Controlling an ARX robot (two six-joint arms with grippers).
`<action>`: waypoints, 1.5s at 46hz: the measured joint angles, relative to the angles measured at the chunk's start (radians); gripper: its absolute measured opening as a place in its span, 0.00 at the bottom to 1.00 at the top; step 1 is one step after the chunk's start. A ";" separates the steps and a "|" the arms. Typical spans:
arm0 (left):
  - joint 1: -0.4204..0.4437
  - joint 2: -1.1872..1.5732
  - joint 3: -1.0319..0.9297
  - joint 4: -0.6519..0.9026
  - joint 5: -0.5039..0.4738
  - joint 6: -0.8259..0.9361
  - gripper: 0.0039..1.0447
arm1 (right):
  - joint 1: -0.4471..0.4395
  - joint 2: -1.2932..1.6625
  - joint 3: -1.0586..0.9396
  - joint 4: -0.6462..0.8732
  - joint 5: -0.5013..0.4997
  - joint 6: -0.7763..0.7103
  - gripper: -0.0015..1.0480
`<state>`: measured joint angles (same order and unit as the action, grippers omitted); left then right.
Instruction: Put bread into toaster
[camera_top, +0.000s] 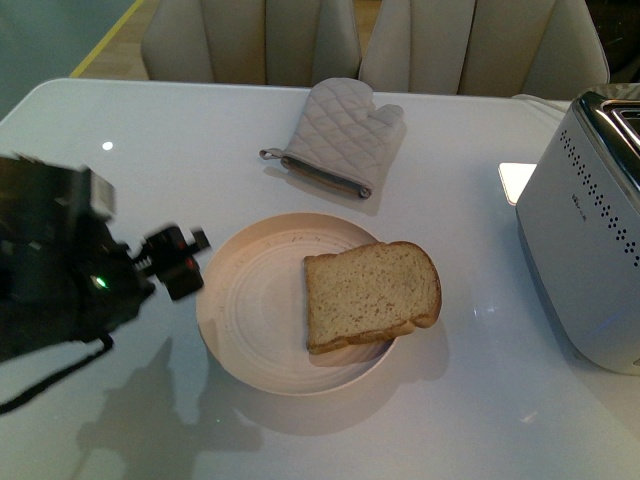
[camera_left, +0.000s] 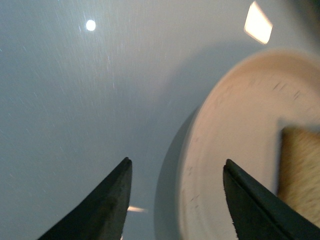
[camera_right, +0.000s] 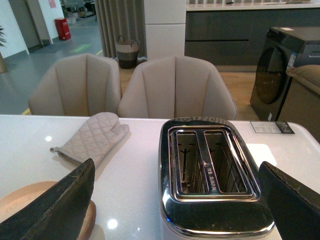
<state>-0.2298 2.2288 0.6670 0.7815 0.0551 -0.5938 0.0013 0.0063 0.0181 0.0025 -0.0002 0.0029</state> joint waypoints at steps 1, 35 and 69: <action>0.013 -0.036 -0.014 0.010 0.002 -0.003 0.59 | 0.000 0.000 0.000 0.000 0.000 0.000 0.91; 0.229 -1.085 -0.392 0.045 -0.026 0.146 0.79 | 0.000 0.000 0.000 0.000 0.000 0.000 0.91; 0.230 -1.466 -0.647 -0.052 -0.056 0.579 0.03 | 0.000 -0.001 0.000 0.000 0.001 0.000 0.91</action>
<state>0.0002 0.7631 0.0204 0.7292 -0.0006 -0.0143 0.0013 0.0055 0.0181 0.0025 0.0006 0.0029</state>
